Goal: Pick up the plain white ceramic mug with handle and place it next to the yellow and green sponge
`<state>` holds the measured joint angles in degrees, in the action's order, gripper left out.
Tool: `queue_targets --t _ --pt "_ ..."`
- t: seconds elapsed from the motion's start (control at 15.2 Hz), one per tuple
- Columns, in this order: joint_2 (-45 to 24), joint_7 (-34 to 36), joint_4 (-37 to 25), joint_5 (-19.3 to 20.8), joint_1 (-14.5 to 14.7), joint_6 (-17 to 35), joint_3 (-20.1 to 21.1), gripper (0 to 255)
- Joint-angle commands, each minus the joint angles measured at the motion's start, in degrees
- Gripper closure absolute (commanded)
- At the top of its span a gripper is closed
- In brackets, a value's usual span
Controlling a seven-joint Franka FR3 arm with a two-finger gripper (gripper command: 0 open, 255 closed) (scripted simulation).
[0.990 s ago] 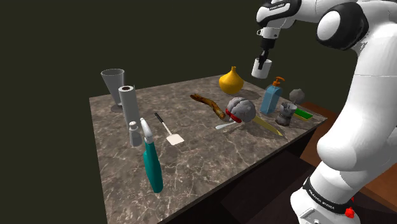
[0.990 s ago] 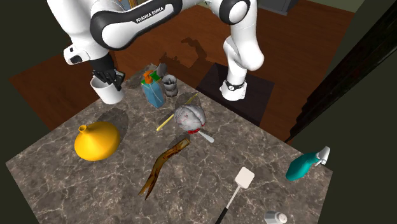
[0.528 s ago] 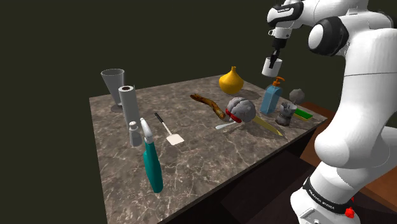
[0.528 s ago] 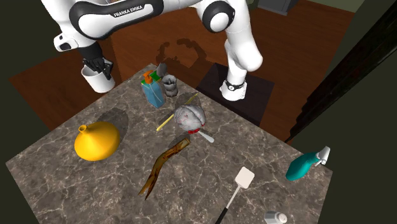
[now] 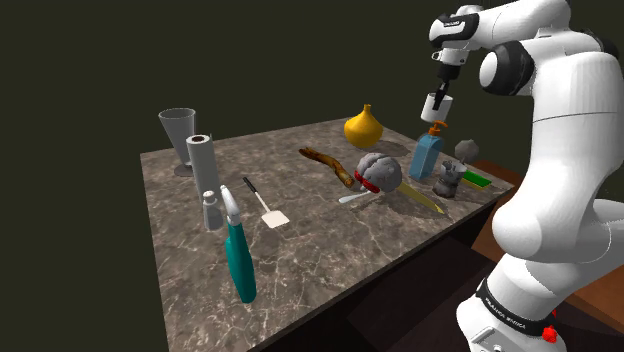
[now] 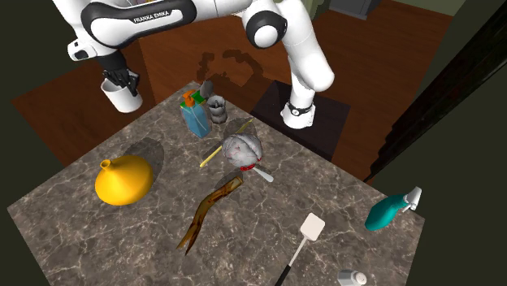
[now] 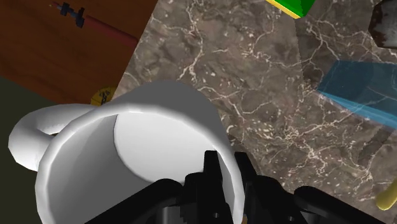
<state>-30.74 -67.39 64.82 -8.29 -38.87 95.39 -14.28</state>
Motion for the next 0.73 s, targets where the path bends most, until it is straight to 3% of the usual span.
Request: queue_targets --t 0.0,0.66 --pt "0.3 -0.1 2.0 0.0 0.2 1.8 0.0 255" --pt "0.6 -0.6 10.2 -0.1 0.8 9.6 0.1 255"
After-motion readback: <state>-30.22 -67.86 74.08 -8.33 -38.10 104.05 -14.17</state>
